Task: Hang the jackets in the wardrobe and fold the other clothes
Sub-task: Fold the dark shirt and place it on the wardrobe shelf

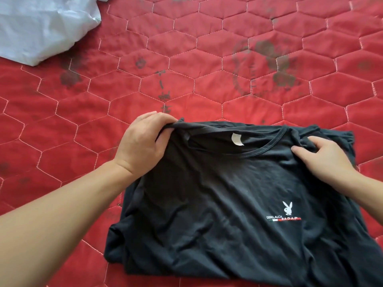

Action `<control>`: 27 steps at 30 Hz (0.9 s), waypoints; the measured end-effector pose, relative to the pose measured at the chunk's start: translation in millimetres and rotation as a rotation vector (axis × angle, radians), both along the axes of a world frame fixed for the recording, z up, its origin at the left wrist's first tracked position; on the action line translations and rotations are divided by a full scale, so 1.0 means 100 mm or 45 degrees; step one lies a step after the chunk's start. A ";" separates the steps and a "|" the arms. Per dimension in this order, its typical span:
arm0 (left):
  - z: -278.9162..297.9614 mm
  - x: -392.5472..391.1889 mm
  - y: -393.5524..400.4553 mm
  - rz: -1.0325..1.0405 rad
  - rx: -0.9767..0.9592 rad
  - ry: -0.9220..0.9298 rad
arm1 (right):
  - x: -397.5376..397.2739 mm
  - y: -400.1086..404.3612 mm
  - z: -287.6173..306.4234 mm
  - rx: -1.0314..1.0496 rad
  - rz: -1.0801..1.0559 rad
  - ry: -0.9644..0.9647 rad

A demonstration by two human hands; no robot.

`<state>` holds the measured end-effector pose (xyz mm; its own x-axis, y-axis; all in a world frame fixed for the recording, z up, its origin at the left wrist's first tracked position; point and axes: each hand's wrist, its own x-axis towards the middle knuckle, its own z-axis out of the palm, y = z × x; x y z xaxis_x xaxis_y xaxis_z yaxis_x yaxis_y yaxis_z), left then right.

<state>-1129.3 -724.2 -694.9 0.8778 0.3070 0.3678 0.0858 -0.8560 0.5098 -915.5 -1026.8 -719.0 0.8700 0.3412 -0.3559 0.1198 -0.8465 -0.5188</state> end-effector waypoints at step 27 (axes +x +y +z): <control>-0.27 0.26 -0.26 0.509 0.033 0.379 | 0.03 0.09 -0.04 -0.007 0.316 -0.776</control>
<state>-1103.8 -750.3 -721.5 0.7612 0.6350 0.1313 0.5483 -0.7384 0.3927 -912.5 -1017.6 -722.6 0.8120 0.5573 0.1732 0.5828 -0.7585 -0.2918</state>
